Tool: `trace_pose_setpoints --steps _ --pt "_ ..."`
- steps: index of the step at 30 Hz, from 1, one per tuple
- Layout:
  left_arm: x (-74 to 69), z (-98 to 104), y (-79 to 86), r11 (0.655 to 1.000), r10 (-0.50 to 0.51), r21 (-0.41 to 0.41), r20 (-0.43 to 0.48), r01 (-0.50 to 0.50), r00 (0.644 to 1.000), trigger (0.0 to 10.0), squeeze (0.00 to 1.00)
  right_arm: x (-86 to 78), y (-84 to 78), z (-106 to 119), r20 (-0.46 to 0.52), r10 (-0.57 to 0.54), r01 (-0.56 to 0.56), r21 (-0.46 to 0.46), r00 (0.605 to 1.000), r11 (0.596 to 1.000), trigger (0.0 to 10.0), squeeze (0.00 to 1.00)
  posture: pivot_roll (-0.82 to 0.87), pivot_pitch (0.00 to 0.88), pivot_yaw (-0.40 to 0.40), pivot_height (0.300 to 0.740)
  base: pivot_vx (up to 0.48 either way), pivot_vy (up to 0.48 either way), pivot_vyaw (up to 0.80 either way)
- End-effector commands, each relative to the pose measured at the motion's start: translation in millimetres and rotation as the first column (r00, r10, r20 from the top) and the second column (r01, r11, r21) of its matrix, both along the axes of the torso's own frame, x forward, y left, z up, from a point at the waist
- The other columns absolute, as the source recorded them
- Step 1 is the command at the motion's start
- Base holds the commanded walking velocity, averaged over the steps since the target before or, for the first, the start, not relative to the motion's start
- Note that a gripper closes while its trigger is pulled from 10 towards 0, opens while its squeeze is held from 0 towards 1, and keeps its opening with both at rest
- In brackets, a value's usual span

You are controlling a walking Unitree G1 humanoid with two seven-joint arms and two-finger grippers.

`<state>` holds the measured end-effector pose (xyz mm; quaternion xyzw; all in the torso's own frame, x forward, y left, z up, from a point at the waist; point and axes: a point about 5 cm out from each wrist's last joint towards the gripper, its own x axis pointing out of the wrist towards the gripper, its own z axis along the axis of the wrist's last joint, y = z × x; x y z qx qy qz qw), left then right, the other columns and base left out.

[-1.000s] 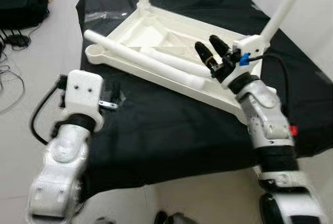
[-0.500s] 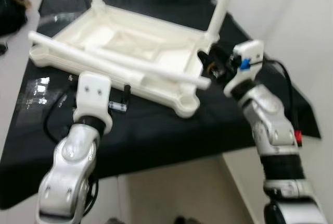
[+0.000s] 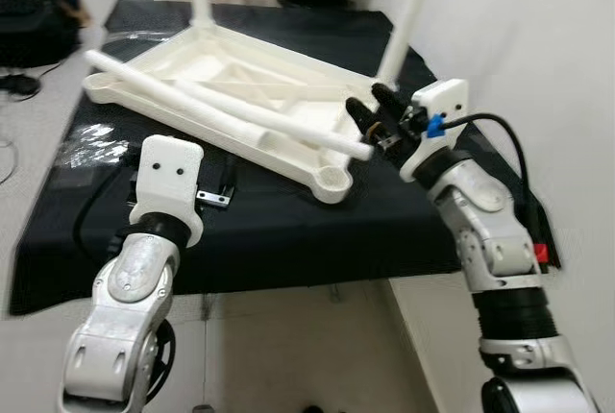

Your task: Building children table

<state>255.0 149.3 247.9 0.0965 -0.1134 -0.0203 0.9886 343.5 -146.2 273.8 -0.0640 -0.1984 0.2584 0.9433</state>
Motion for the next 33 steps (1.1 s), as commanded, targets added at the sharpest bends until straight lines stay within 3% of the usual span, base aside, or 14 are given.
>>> trace_pose_setpoints --steps 1,4,12,17,21,23,26,28,33 --pt "-1.2 -5.0 1.0 1.000 0.002 -0.020 -0.023 -0.002 1.000 10.0 0.00 -0.4 1.2 -1.9 -0.011 0.000 0.000 -0.019 1.000 1.000 10.0 0.00 0.03 0.202 -0.123 0.740 0.000 0.480 0.80" --pt "-1.1 -5.5 2.3 1.000 0.003 -0.014 -0.026 -0.003 1.000 10.0 0.00 0.6 2.3 1.1 -0.014 -0.003 0.003 -0.006 1.000 1.000 10.0 0.00 0.03 0.209 -0.125 0.740 0.000 0.480 0.00" --pt "-2.1 -7.5 0.1 1.000 0.000 -0.016 -0.034 -0.001 0.999 10.0 0.00 4.3 -0.8 4.9 -0.005 -0.053 0.053 -0.016 0.999 0.998 10.0 0.00 0.02 0.216 -0.125 0.740 0.000 0.000 0.00" --pt "-2.2 -9.0 -0.9 1.000 -0.005 -0.018 -0.039 0.004 0.999 10.0 0.00 2.9 0.6 -1.8 -0.025 -0.058 0.057 -0.017 0.998 0.998 10.0 0.00 0.02 0.216 -0.125 0.740 0.000 0.000 0.00" --pt "-3.1 -11.9 -4.1 1.000 -0.014 -0.027 -0.050 0.012 0.999 10.0 0.00 0.1 1.9 -20.7 -0.086 -0.124 0.124 0.000 0.989 0.992 10.0 0.00 0.02 0.222 -0.123 0.740 0.000 0.000 0.00" --pt "-4.9 -13.4 -8.3 0.999 -0.023 -0.039 -0.054 0.021 0.998 10.0 0.00 -6.5 2.2 -38.5 -0.128 -0.179 0.178 -0.018 0.975 0.984 10.0 0.00 0.02 0.227 -0.129 0.740 0.000 0.000 0.00" --pt "-5.9 -14.7 -10.1 0.999 -0.029 -0.048 -0.057 0.026 0.998 10.0 0.00 -11.1 3.2 -43.7 -0.136 -0.187 0.187 -0.016 0.973 0.982 10.0 0.00 0.02 0.227 -0.129 0.740 0.000 0.000 0.00" --pt "-14.0 -22.1 -18.6 0.994 -0.059 -0.092 -0.064 0.053 0.996 10.0 0.00 -31.9 8.1 -55.8 -0.155 -0.180 0.190 0.052 0.971 0.980 10.0 0.00 0.01 0.234 -0.128 0.740 0.000 0.000 0.00" --pt "-25.2 -34.3 -31.3 0.987 -0.100 -0.132 -0.094 0.087 0.991 10.0 0.00 -54.4 11.4 -65.8 -0.164 -0.207 0.224 0.092 0.965 0.970 10.0 0.00 0.01 0.238 -0.125 0.740 0.000 0.000 0.00"
